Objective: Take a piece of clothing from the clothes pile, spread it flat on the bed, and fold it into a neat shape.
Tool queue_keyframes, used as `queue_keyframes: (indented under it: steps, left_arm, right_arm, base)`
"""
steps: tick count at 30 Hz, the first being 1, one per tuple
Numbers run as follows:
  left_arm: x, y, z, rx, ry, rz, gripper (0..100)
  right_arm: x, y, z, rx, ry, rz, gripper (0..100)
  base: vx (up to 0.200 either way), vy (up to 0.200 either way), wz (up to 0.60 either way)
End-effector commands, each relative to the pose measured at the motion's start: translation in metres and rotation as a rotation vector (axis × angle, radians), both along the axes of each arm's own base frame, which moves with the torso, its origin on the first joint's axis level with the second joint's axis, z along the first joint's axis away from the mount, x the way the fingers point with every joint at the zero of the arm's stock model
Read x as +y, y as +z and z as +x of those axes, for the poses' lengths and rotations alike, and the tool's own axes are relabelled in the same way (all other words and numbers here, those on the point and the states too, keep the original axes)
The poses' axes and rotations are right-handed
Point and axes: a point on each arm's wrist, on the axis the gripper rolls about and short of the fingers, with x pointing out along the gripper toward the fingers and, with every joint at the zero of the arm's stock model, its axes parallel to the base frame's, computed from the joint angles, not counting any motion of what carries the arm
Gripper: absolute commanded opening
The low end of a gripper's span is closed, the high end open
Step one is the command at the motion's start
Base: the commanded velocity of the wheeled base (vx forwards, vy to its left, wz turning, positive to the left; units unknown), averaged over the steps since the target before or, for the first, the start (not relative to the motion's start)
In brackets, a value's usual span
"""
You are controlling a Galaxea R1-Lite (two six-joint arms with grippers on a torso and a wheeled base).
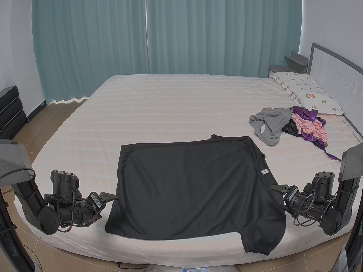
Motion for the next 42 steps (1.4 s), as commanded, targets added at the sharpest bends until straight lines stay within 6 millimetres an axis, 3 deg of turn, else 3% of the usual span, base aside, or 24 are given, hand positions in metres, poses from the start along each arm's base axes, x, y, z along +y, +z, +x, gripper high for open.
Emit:
queue_keyframes:
  steps: [1,9,21,26,32,36,42]
  left_arm:
    - [0.000,-0.003,-0.006,0.016,-0.012,-0.013,100]
    - [-0.001,0.001,-0.006,0.009,0.001,-0.044,100]
    - [-0.001,0.003,-0.010,0.008,0.006,-0.042,100]
    - [0.002,0.003,-0.011,0.006,0.018,-0.042,100]
    - [0.009,-0.003,-0.019,0.026,0.026,-0.017,100]
    - [0.026,-0.008,-0.023,0.023,-0.033,0.037,100]
    - [0.036,-0.031,-0.022,0.088,-0.078,0.078,100]
  right_arm:
    - [-0.001,-0.001,-0.003,0.010,-0.003,-0.001,100]
    - [0.000,0.000,-0.004,0.002,0.000,0.000,100]
    - [0.001,0.000,-0.007,0.010,0.007,0.000,100]
    - [0.001,-0.001,-0.007,0.013,0.009,-0.001,100]
    - [0.002,-0.001,-0.009,0.017,0.012,-0.003,100]
    - [0.002,-0.001,-0.009,0.019,0.021,0.000,100]
    - [0.005,-0.002,-0.011,0.027,0.031,-0.001,100]
  base:
    - [0.000,0.000,0.00]
    - [0.000,0.000,0.00]
    - [0.000,-0.200,0.00]
    - [0.000,0.000,0.00]
    - [0.000,0.000,0.00]
    - [0.000,0.000,0.00]
    - [0.000,0.000,0.00]
